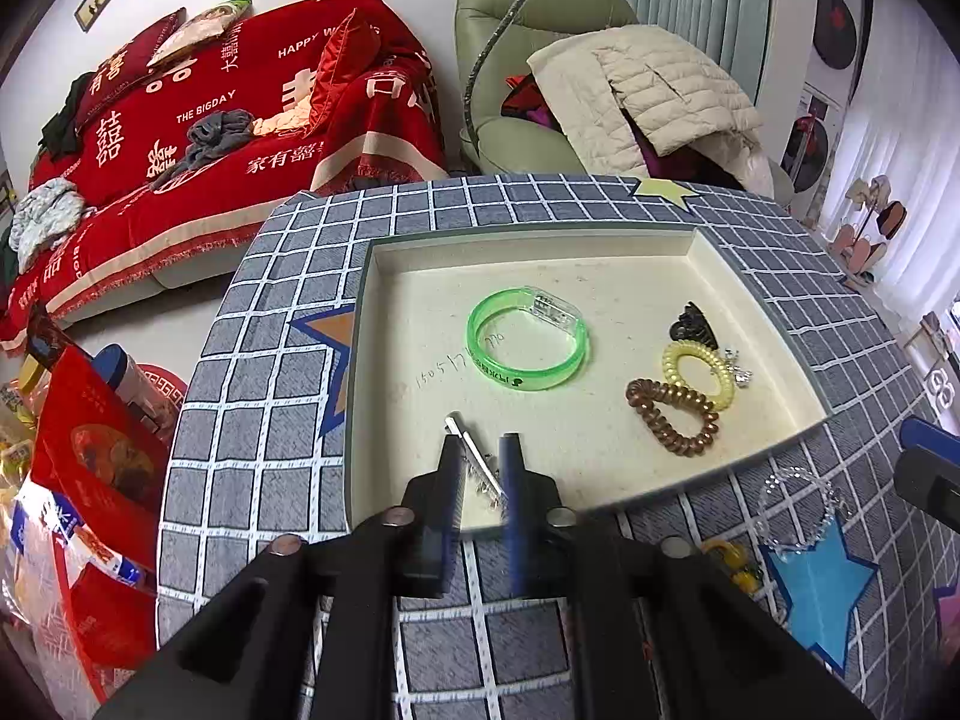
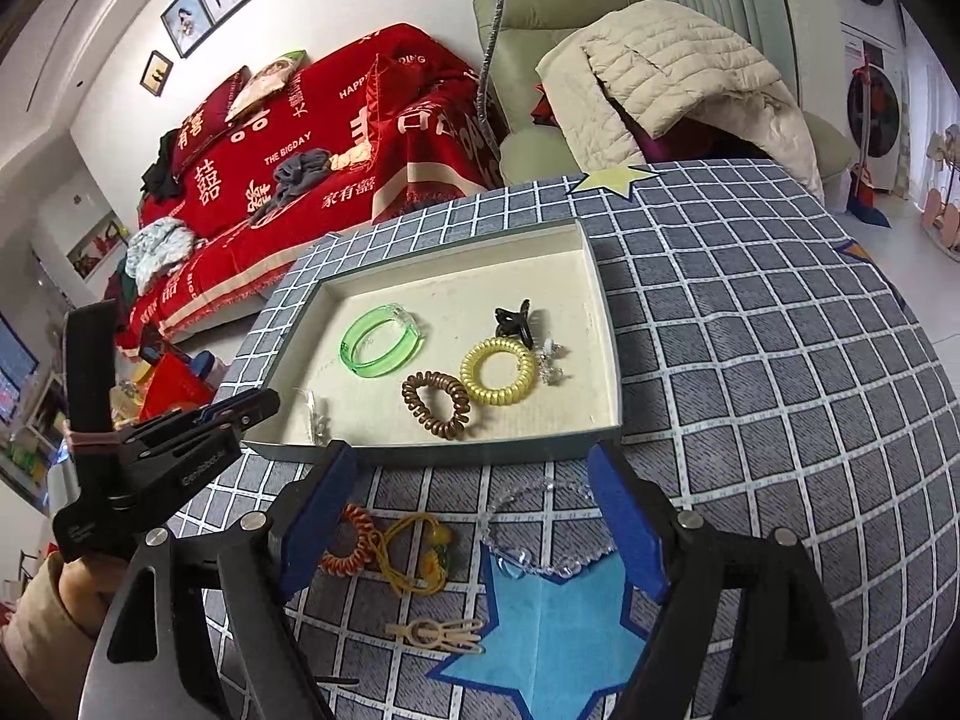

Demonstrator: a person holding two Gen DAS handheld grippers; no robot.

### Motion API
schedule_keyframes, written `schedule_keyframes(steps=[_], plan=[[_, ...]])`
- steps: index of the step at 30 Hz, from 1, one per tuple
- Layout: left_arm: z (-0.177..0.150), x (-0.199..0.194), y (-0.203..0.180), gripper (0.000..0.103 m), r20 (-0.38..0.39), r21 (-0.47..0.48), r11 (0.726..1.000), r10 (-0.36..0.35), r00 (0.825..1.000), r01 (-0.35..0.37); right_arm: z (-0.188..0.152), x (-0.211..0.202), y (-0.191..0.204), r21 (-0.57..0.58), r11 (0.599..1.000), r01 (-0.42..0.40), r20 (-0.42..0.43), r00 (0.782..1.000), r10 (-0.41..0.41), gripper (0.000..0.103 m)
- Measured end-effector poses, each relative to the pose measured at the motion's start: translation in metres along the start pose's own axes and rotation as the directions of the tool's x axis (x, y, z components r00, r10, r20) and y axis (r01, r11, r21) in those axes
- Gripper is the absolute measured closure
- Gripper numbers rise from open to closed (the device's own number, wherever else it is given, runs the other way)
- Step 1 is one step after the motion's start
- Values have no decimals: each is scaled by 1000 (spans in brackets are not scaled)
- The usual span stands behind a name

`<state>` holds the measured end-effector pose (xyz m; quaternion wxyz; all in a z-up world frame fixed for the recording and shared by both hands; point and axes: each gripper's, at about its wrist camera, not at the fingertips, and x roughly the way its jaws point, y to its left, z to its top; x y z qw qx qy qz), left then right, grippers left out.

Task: Organize jewelry
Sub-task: 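Open the left tool to release the silver hair clip in the tray, then withdraw both tools from the tray toward the remaining jewelry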

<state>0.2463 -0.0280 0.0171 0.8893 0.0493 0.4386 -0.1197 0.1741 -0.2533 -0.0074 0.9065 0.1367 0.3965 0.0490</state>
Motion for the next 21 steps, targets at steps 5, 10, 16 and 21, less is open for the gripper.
schedule_keyframes(steps=[5, 10, 16, 21], plan=[[-10, 1, 1, 0, 66, -6, 1000, 30, 997, -30, -5, -7, -4, 10, 1000, 4, 7, 1000, -4, 19], [-34, 16, 4, 0, 91, -10, 999, 39, 995, -39, -10, -20, -7, 22, 1000, -3, 39, 999, 2, 0], [-75, 33, 13, 0, 76, -20, 999, 29, 997, -28, -18, -32, -10, 33, 999, -8, 88, 996, 5, 0], [-122, 46, 21, 0, 81, -35, 998, 59, 995, -56, -26, -33, -9, 20, 1000, -3, 43, 999, 3, 0]])
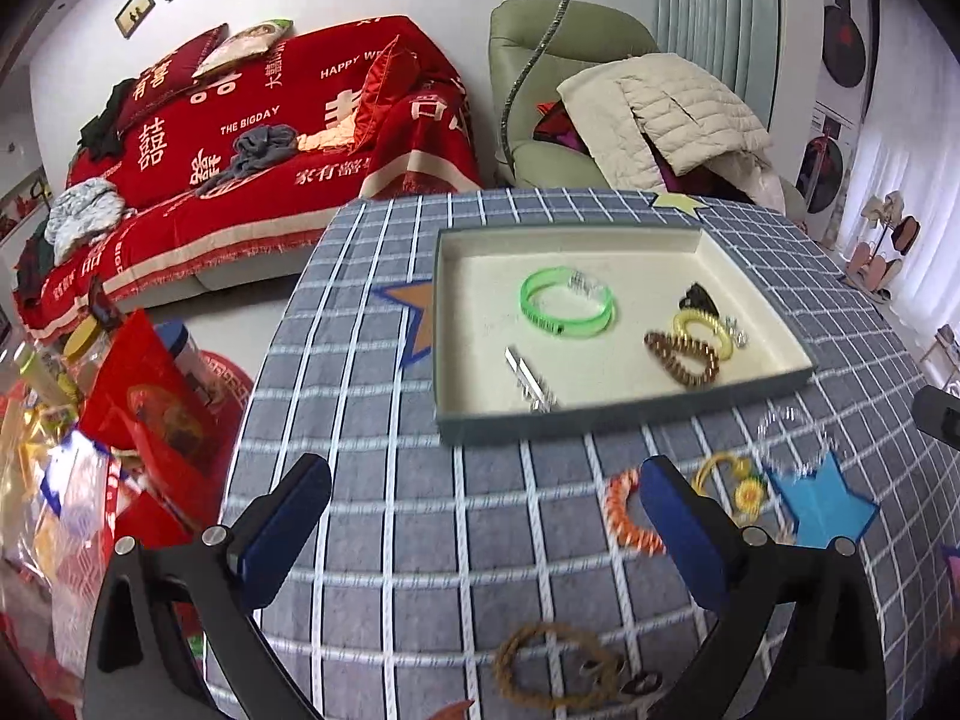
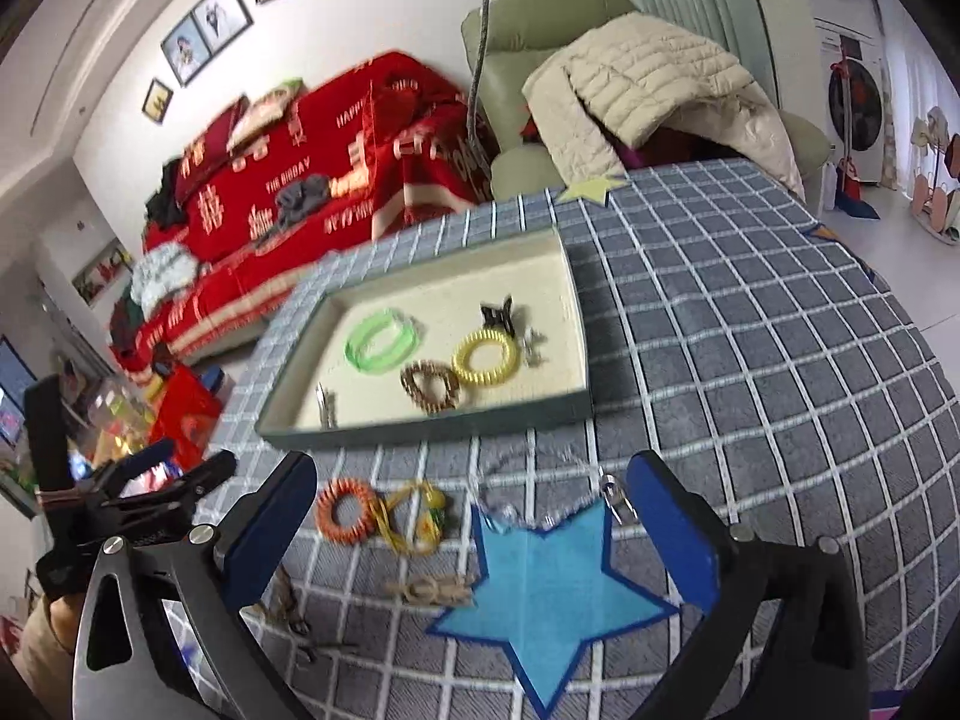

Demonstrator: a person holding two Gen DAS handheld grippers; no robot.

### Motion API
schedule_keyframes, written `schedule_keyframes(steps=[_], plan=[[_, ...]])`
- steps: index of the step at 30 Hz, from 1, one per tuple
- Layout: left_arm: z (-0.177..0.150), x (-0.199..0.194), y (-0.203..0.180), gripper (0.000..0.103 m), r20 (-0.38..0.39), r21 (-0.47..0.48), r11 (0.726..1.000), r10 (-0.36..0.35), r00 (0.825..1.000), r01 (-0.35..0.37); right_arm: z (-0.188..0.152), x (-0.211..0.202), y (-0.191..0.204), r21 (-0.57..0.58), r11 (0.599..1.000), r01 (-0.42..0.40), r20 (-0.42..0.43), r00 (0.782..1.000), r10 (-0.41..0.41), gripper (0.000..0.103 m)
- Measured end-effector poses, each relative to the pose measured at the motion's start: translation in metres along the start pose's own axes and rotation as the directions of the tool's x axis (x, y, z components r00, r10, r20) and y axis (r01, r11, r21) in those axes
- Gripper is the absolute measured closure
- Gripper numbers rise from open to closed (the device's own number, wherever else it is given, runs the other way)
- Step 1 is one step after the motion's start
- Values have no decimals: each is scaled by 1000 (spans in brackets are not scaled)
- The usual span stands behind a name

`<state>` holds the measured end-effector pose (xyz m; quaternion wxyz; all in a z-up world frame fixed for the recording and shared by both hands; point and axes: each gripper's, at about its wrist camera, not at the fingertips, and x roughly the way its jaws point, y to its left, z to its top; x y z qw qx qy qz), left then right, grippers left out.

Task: Organize jewelry
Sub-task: 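Withdraw both tools from the tray toward the remaining jewelry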

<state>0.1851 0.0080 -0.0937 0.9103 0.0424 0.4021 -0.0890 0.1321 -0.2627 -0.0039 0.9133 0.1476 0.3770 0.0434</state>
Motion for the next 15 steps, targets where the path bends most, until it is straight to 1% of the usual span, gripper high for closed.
schedule_keyframes(steps=[2, 5, 8, 12, 15], plan=[[-21, 8, 5, 0, -26, -16, 1000, 7, 1000, -7, -5, 3, 2, -29, 1000, 9, -39, 999, -10, 0], [-48, 20, 8, 0, -66, -23, 999, -32, 997, 30, -15, 10, 2, -51, 999, 19, -89, 996, -24, 0], [-68, 31, 7, 0, -99, -15, 999, -38, 994, 37, -26, 18, -3, -51, 998, 42, -126, 991, -48, 0], [-83, 40, 1, 0, -115, -11, 999, -35, 993, 34, -33, 27, -14, -52, 994, 94, -162, 982, -101, 0], [-74, 50, -5, 0, -129, -37, 999, -33, 991, 29, -33, 30, -27, -19, 993, 119, -175, 977, -120, 0]])
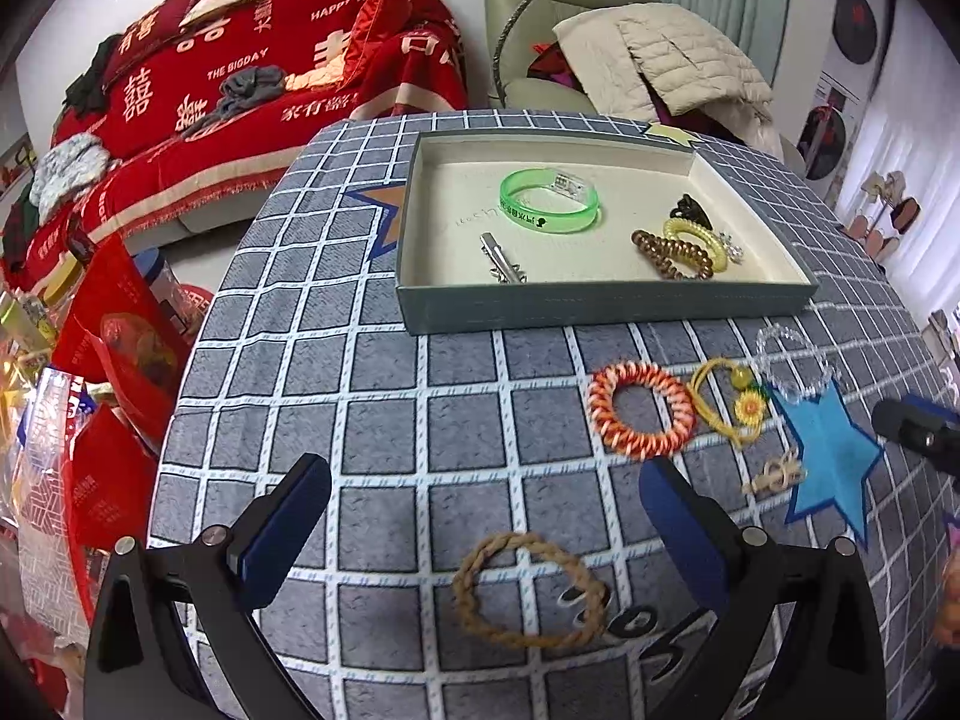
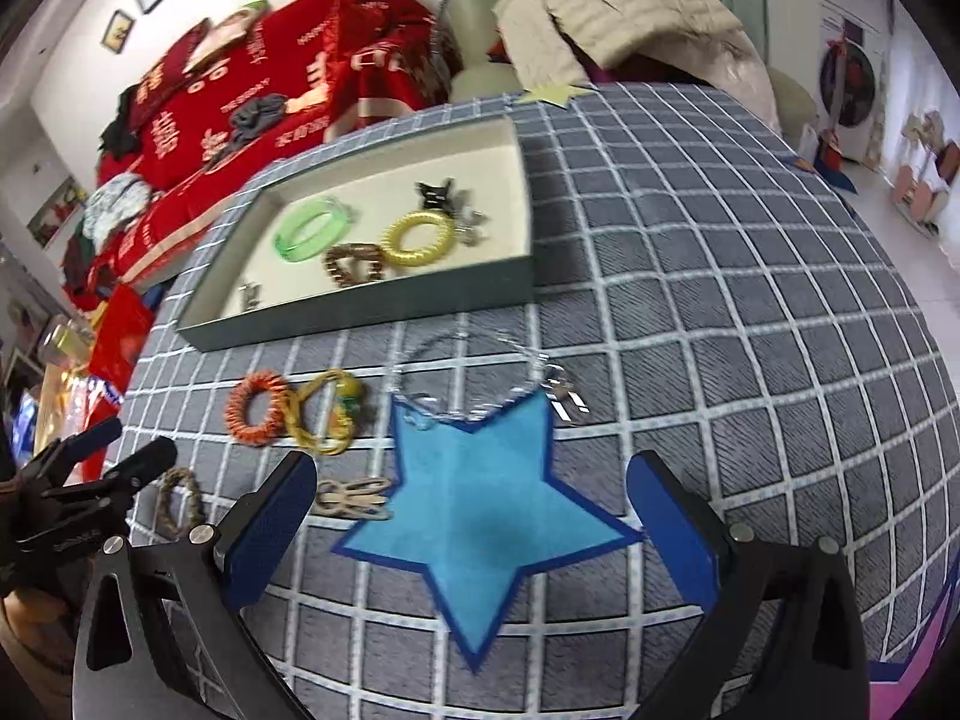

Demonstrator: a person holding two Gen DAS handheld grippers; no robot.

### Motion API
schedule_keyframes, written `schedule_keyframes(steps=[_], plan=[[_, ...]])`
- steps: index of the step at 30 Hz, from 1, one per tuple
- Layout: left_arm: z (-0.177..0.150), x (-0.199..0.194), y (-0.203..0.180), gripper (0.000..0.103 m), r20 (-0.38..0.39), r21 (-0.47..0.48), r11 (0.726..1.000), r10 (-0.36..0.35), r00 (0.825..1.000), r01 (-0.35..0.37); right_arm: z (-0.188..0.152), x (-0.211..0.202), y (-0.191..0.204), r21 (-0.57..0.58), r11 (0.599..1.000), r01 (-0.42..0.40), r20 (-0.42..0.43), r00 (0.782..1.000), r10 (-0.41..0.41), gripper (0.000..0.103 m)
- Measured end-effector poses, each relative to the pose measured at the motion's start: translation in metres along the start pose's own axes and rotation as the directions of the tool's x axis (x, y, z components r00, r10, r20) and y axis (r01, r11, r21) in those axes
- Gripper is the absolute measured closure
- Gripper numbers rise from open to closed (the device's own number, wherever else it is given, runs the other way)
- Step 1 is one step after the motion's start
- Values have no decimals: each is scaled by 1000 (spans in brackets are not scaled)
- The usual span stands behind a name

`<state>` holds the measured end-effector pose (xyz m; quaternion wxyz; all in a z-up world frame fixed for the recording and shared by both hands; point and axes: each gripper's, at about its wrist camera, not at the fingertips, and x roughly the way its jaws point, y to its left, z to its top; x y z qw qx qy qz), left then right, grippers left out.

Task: Organize jewelry
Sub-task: 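Withdraw both tools from the tray toward the remaining jewelry, then grasp the orange-red coil hair tie with the left tool while the right grasps the crystal bracelet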

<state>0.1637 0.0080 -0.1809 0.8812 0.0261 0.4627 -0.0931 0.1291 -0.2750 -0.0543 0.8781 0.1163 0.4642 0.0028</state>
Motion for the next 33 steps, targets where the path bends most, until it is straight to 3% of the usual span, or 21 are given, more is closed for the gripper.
schedule_keyframes(steps=[5, 10, 12, 14, 17, 21, 26, 28, 33], plan=[[6, 15, -6, 0, -19, -16, 1000, 14, 1000, -14, 5, 7, -19, 62, 998, 30, -7, 1000, -30, 1], [5, 29, -17, 0, -36, -14, 1000, 17, 999, -18, 11, 15, -21, 73, 996, 42, -9, 999, -42, 15], [6, 31, -18, 0, -37, -14, 1000, 23, 999, -23, 13, 18, -20, 71, 997, 41, -14, 999, -40, 31], [9, 33, -18, 0, -41, -16, 1000, 22, 999, -23, 12, 18, -19, 81, 996, 25, -21, 1000, -23, 37], [8, 39, -15, 0, -49, -23, 999, 21, 999, -22, 10, 20, -17, 97, 995, -7, -30, 1000, 10, 44], [6, 39, -20, 0, -48, -23, 999, 24, 999, -25, 11, 26, -16, 139, 990, -5, -36, 999, 10, 46], [23, 39, -24, 0, -53, -12, 999, 31, 998, -31, 13, 32, -9, 204, 979, 9, -31, 1000, -3, 48], [53, 14, -36, 0, -70, -3, 999, 39, 997, -40, 14, 37, -2, 201, 979, 31, -37, 999, -24, 51], [76, -9, -44, 0, -75, 11, 999, 41, 996, -40, 18, 48, 11, 151, 982, 113, -6, 994, -114, 60]])
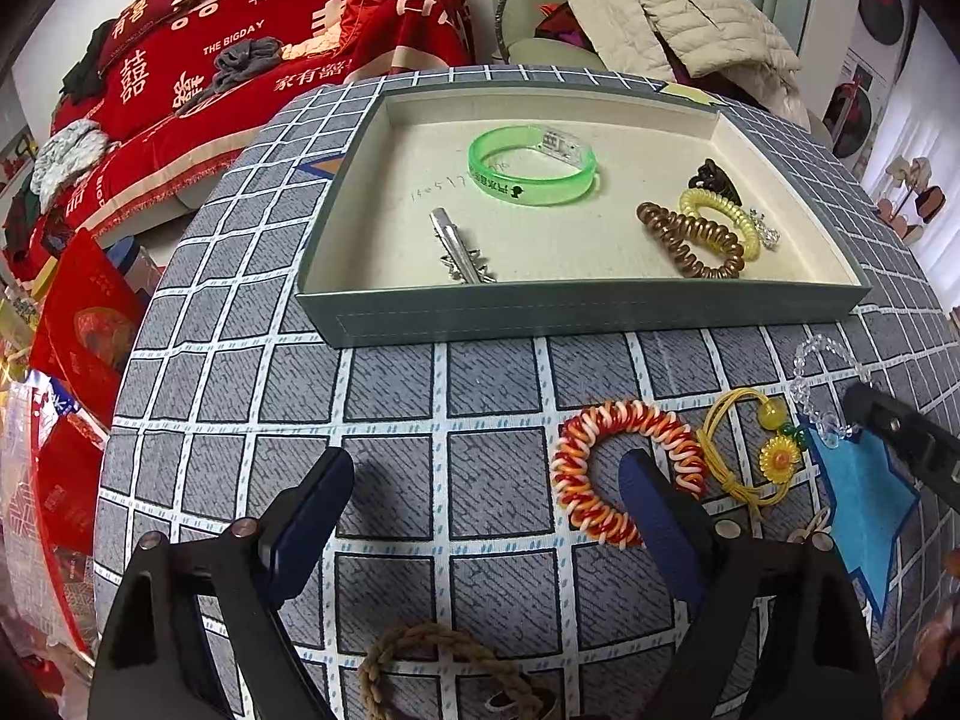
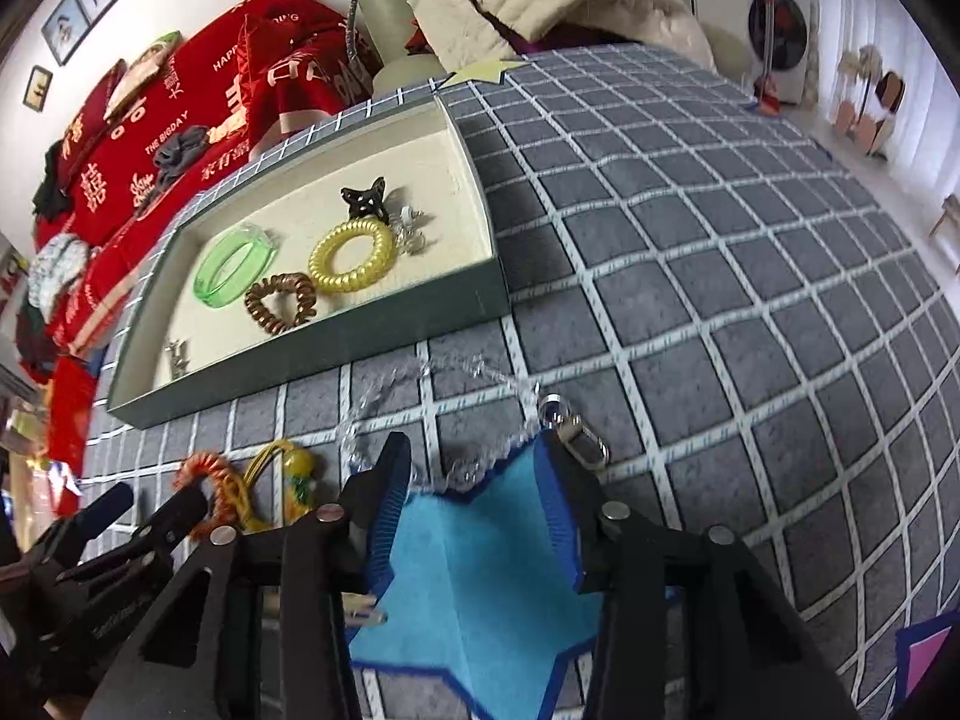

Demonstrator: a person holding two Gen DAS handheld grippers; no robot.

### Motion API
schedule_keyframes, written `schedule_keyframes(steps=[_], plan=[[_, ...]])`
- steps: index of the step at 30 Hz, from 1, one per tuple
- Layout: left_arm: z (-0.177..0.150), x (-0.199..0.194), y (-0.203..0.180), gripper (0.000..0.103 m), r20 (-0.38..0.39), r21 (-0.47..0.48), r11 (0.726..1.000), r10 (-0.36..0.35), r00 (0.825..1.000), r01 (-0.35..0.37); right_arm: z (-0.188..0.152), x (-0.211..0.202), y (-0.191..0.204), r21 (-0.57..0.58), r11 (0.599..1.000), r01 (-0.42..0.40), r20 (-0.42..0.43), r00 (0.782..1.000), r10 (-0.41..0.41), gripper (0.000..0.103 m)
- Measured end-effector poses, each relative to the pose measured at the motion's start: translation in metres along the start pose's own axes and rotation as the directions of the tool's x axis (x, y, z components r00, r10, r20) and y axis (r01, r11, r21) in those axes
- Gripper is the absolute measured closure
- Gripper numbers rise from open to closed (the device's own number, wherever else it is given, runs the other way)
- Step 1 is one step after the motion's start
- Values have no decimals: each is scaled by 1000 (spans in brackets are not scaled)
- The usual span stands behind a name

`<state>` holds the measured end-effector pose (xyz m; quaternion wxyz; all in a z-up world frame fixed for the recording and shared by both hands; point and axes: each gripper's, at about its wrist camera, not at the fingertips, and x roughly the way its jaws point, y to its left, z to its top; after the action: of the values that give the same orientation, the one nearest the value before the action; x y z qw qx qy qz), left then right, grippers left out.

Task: Organize jewelry
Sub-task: 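Grasp the orange-red coil hair tie with the left tool while the right grasps the crystal bracelet, then carry both items into the tray and open the right tool to drop the bracelet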

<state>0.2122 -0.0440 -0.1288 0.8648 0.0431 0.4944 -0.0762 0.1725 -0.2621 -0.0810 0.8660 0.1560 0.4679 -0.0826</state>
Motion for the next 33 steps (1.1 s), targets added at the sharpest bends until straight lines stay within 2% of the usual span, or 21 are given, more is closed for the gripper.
schedule_keyframes(steps=[3, 5, 7, 9, 12, 14, 16, 18, 21, 33], plan=[[2, -6, -6, 3, 9, 30, 1000, 1, 1000, -1, 2, 4, 9, -77, 995, 59, 20, 998, -58, 67], [4, -10, -10, 9, 14, 55, 998, -6, 1000, 5, 0, 5, 14, -131, 987, 87, 30, 996, -84, 70], [3, -15, -14, 13, 18, 79, 997, -5, 1000, 3, -1, 5, 14, -168, 981, 101, 36, 995, -96, 77], [3, -20, -19, 18, 26, 112, 994, -2, 1000, -1, -1, 3, 11, -188, 976, 108, 39, 994, -102, 94], [2, -27, -26, 35, 28, 147, 989, -19, 999, 15, -1, -1, -1, -177, 982, 68, 23, 998, -65, 97], [2, -31, -31, 60, 23, 170, 984, -51, 998, 47, -1, -3, -6, -162, 986, 37, 17, 999, -35, 97], [2, -34, -35, 70, 24, 190, 980, -59, 998, 54, -3, -6, -11, -150, 989, 9, 17, 1000, -7, 97], [0, -38, -38, 70, 32, 208, 976, -72, 997, 64, -3, -9, -15, -143, 990, -11, 20, 1000, 14, 97], [-1, -45, -32, 70, 35, 183, 975, -135, 990, 126, -4, -19, -20, -136, 990, -38, 35, 998, 43, 97], [11, -85, -5, 70, 117, 117, 979, -182, 976, 169, 5, -58, -19, -148, 984, -96, 106, 988, 112, 97]])
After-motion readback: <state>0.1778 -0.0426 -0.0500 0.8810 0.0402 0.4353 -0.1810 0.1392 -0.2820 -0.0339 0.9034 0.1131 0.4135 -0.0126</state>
